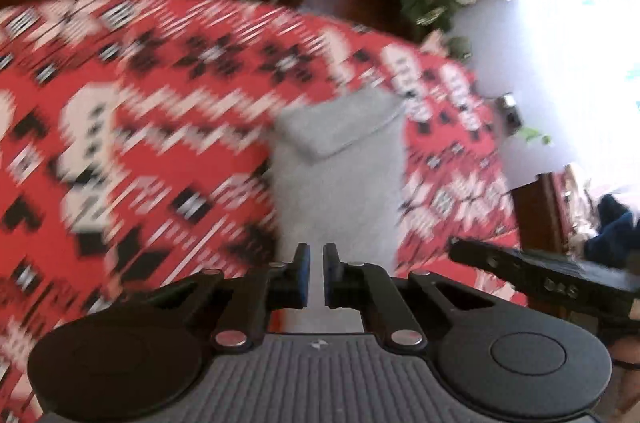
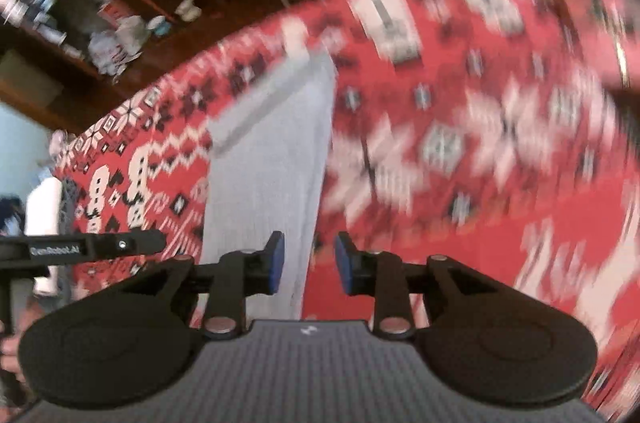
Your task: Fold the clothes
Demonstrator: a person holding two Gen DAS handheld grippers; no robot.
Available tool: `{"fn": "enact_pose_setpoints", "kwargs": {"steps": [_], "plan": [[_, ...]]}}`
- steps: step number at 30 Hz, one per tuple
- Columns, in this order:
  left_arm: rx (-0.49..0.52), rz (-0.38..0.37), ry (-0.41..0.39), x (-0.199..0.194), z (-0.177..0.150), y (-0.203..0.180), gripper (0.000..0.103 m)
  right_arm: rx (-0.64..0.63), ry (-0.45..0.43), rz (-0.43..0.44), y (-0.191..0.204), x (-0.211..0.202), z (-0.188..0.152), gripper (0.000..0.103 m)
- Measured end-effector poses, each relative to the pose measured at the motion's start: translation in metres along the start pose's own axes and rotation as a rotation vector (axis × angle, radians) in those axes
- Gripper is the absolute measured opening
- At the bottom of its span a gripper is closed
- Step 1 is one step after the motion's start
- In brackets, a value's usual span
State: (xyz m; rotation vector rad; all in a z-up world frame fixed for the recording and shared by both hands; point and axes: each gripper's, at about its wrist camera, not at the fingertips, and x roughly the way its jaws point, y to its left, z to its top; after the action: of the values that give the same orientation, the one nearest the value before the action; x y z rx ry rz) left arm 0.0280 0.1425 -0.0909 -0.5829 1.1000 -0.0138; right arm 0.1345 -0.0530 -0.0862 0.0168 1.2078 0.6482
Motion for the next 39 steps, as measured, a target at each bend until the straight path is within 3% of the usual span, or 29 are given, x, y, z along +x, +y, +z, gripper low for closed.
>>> {"fn": "enact_pose_setpoints", "kwargs": {"steps": [2, 3, 4, 7, 11, 17, 20, 26, 32, 36, 39], "plan": [[0.019, -0.009, -0.013, 0.013, 0.005, -0.007, 0.004, -0.076, -0.024, -0.005, 0.005, 0.005, 0.021, 0.025], [0.023, -0.014, -0.022, 0.019, 0.007, -0.009, 0.004, -0.103, -0.031, -0.006, 0.008, 0.011, 0.03, 0.013], [0.023, -0.011, -0.023, 0.025, 0.006, -0.01, 0.003, -0.124, -0.035, -0.006, 0.01, 0.018, 0.039, 0.009], [0.016, 0.012, -0.003, 0.043, 0.001, -0.009, 0.003, -0.176, -0.044, -0.004, 0.017, 0.041, 0.063, 0.006], [0.03, 0.039, 0.023, 0.048, -0.01, -0.002, 0.003, -0.184, -0.005, -0.01, 0.022, 0.075, 0.073, 0.005], [0.09, 0.058, 0.045, 0.049, -0.014, -0.002, 0.003, -0.124, -0.027, -0.025, 0.006, 0.095, 0.078, 0.002], [0.08, 0.052, 0.05, 0.047, -0.014, 0.001, 0.003, -0.107, -0.035, -0.085, -0.001, 0.102, 0.088, 0.006], [0.045, 0.053, 0.044, 0.035, -0.016, 0.003, 0.003, -0.029, -0.056, -0.047, -0.019, 0.09, 0.103, 0.006], [0.079, 0.062, 0.046, 0.035, -0.024, -0.002, 0.003, -0.014, -0.013, -0.008, -0.015, 0.098, 0.102, 0.006], [0.037, 0.045, 0.008, 0.02, -0.018, 0.001, 0.003, -0.001, -0.04, -0.036, -0.013, 0.094, 0.105, 0.007], [-0.066, 0.009, -0.021, 0.017, -0.013, 0.013, 0.002, -0.038, -0.06, -0.01, -0.001, 0.073, 0.099, 0.01]]}}
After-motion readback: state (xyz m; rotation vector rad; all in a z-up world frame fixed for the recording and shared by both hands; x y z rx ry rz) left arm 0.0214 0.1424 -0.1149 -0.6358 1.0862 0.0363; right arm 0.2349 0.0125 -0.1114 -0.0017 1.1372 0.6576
